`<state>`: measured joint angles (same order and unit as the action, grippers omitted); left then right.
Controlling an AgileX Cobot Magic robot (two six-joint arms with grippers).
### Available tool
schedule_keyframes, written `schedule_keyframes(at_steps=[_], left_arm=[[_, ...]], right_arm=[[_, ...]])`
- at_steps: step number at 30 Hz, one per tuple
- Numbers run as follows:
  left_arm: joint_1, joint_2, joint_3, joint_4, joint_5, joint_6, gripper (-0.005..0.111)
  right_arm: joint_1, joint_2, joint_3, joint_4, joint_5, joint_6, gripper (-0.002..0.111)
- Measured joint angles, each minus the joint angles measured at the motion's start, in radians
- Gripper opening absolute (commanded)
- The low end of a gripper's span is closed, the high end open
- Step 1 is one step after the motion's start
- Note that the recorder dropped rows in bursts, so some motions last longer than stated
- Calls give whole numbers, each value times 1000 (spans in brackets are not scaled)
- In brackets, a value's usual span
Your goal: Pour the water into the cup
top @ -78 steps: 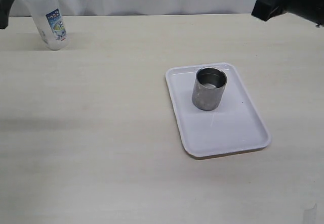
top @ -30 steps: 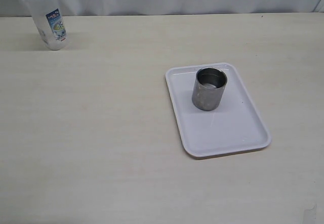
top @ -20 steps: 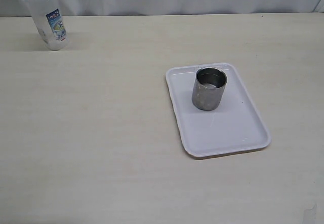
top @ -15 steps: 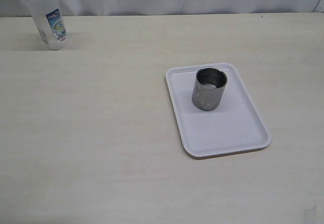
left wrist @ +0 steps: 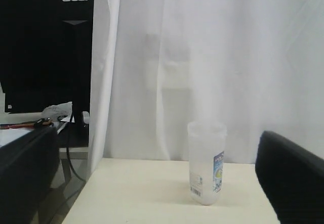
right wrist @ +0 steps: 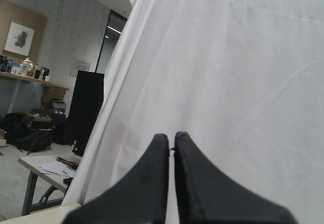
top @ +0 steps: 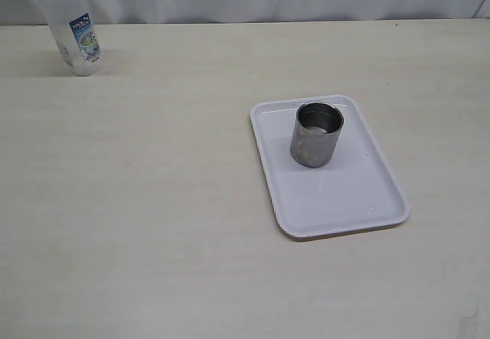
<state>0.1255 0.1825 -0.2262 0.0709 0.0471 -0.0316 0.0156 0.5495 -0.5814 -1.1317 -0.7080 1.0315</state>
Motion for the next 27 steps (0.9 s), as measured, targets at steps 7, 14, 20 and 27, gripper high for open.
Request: schedule_keyframes(at_steps=[7, 14, 20, 27], left_arm=[[0, -169, 108, 0, 22, 3, 99], [0, -180, 190, 0, 4, 3, 99], [-40, -180, 223, 17, 4, 10, 99], [-86, -180, 223, 21, 61, 46, 99]], right_arm=[[0, 0, 0, 0, 0, 0, 4], [0, 0, 0, 0, 0, 0, 4], [0, 0, 0, 0, 0, 0, 4], [0, 0, 0, 0, 0, 0, 4]])
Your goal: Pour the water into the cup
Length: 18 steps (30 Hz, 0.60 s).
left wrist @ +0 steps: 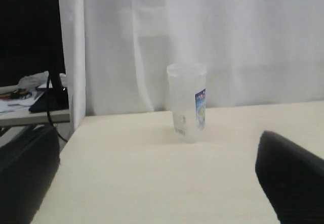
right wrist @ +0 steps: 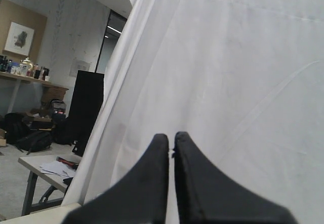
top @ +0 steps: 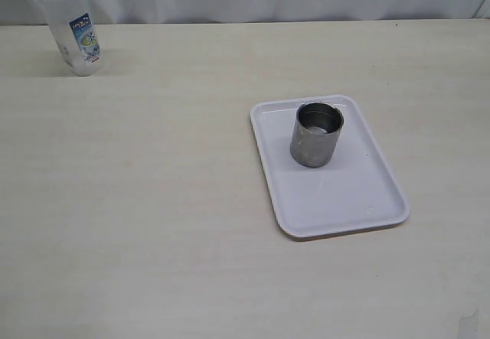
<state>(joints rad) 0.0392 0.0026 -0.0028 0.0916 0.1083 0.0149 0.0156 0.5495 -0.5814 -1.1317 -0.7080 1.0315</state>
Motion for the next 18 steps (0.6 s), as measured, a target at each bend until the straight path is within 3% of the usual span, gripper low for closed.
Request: schedule_keyframes(at_steps=[7, 18], left_arm=[[-4, 0, 0, -11, 188, -30, 99], [-4, 0, 0, -13, 205, -62, 99]], right_arm=[[0, 0, 0, 0, 0, 0, 4], [0, 0, 0, 0, 0, 0, 4]])
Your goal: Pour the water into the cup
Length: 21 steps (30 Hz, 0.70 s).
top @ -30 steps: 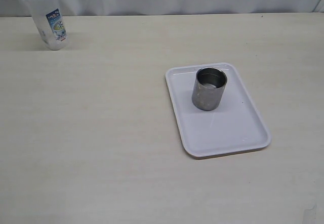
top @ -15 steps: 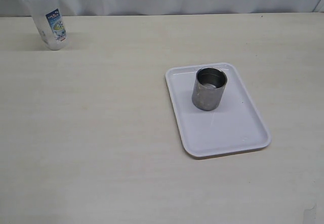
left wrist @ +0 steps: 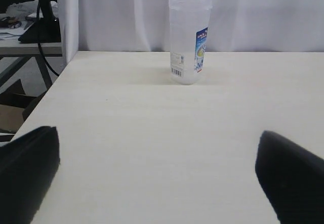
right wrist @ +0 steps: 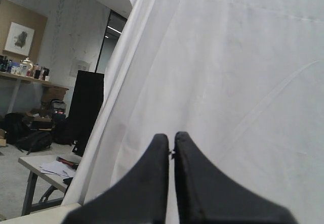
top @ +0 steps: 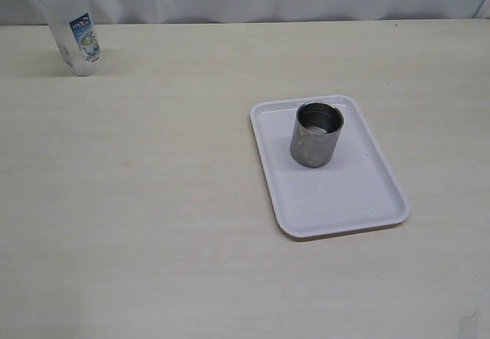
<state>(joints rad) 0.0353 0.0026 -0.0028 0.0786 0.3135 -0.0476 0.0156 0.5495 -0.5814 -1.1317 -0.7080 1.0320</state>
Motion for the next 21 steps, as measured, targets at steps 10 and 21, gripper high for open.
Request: schedule_keyframes(at_steps=[10, 21], left_arm=[[0, 0, 0, 8, 0, 0, 98], [0, 0, 0, 25, 8, 14, 3]], right_arm=[[0, 0, 0, 0, 0, 0, 4], [0, 0, 0, 0, 0, 2, 4]])
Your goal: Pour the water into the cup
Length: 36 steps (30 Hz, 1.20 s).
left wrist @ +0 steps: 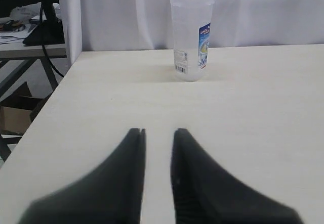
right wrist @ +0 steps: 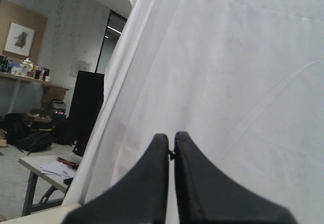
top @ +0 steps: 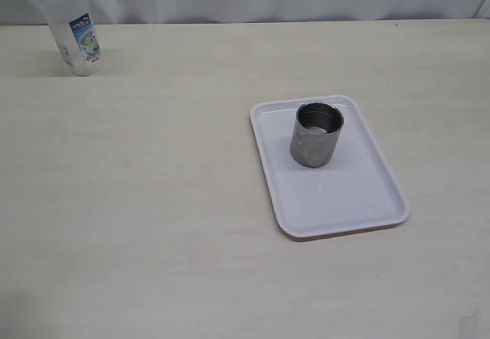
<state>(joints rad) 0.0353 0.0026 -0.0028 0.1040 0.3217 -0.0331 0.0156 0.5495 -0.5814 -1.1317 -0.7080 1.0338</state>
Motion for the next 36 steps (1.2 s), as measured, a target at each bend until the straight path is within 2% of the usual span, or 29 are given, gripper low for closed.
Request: schedule_keyframes(at_steps=[1, 36], left_arm=[[0, 0, 0, 0, 2, 0, 0], [0, 0, 0, -4, 2, 0, 0]], right_arm=[[0, 0, 0, 0, 0, 0, 4], [0, 0, 0, 0, 0, 2, 4]])
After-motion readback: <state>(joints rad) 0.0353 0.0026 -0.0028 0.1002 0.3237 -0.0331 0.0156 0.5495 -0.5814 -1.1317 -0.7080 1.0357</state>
